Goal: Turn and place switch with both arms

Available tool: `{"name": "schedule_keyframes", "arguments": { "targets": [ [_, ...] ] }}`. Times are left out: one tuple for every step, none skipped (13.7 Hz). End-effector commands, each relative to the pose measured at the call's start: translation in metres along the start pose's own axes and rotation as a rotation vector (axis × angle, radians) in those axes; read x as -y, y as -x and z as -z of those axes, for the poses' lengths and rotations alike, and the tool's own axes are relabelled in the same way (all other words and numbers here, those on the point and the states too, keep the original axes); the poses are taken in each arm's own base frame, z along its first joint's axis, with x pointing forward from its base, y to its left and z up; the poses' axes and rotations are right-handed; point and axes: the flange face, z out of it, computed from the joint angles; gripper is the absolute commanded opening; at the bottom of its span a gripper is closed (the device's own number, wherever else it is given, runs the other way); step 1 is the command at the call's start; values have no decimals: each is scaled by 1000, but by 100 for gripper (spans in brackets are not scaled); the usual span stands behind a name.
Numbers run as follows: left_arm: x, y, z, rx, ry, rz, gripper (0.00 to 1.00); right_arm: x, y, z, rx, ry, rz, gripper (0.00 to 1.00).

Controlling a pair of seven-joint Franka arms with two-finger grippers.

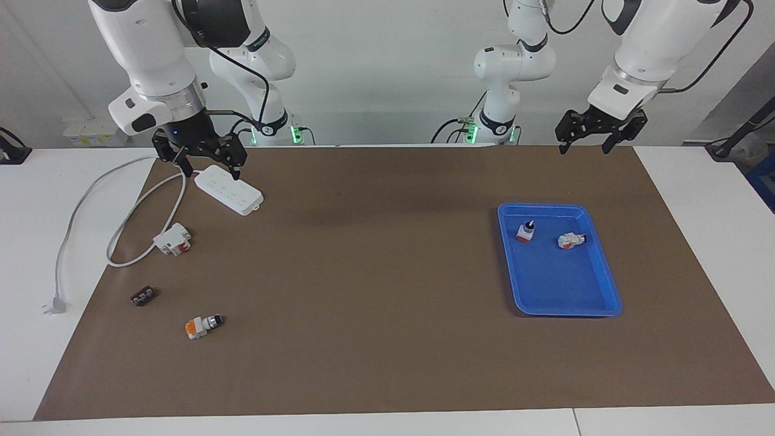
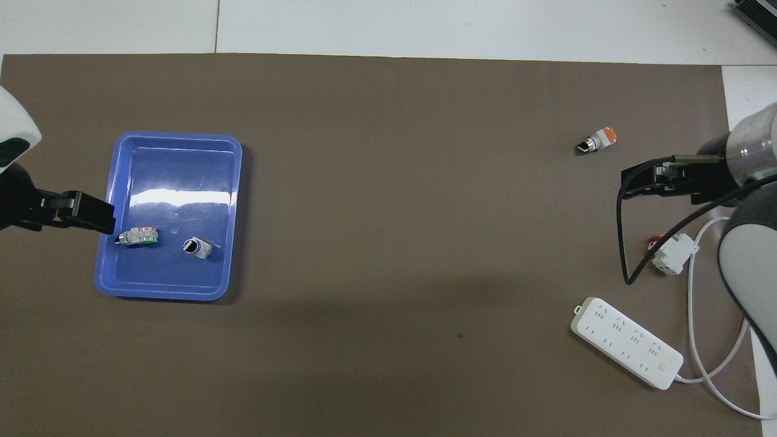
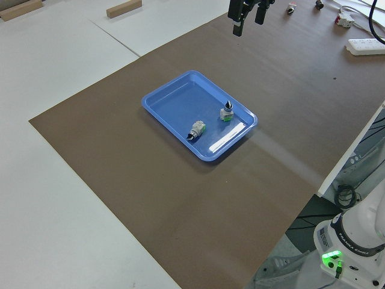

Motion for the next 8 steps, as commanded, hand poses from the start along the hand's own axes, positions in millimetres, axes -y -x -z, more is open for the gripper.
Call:
{"name": "schedule_keyframes", "arguments": {
  "targets": [
    [0, -3, 3, -29, 28, -24, 99, -6, 4, 4, -10, -22, 4, 100],
    [0, -6, 3, -44, 30, -25, 99, -7, 4, 4, -7, -21, -5, 100],
    [-1, -7, 2, -52, 31, -28, 99, -8, 4, 4, -7, -21, -9, 100],
    [-2, -8, 3, -64, 36, -30, 99, -8, 4, 3, -7, -21, -11, 100],
    [-2, -9, 3, -69, 40, -29, 99, -11, 4, 3, -7, -21, -14, 100],
    [-2, -9, 4, -70, 42, -29, 99, -11, 4, 4, -9, -21, -11, 100],
    [-2, -9, 3, -69, 42, -27, 99, -10, 4, 4, -9, -21, -5, 100],
    [-2, -9, 4, -70, 42, -29, 99, -9, 4, 4, -9, -21, -2, 100]
  ]
}}
